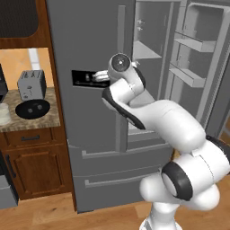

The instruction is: Grab a lemon wedge from the fridge and one ice cube from the ice bowl, and put them in the glass of lemonade.

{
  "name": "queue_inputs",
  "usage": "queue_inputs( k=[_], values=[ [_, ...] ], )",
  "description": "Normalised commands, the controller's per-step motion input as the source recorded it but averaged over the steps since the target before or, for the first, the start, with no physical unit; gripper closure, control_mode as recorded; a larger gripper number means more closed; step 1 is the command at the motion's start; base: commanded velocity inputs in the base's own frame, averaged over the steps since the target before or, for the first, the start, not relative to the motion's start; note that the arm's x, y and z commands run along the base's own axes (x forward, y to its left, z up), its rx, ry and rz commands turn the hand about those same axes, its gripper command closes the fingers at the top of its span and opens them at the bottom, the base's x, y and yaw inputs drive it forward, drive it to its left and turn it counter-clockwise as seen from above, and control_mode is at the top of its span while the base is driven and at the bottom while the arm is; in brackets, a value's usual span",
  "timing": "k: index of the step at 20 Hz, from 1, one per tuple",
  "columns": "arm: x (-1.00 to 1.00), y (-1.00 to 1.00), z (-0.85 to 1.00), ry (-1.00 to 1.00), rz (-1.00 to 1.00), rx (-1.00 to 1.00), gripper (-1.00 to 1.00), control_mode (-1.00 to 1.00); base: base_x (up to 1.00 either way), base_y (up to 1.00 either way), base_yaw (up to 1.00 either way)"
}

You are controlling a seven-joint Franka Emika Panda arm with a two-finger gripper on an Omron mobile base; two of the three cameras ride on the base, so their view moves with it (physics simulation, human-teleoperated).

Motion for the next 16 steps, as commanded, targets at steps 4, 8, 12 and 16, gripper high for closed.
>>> queue_inputs(
  k=[4,8,12,16],
  values=[
    [-1.0,1.0,0.46,0.0,0.08,-0.08,1.0,-1.0,0.0,0.0,0.0],
    [-0.99,1.0,0.57,0.0,0.06,-0.08,1.0,-1.0,0.0,0.0,0.0],
    [-0.97,1.0,0.67,0.0,0.06,-0.11,1.0,-1.0,0.0,0.0,0.0],
    [-0.91,1.0,0.41,0.0,0.07,-0.11,1.0,-1.0,0.0,0.0,0.0]
  ],
)
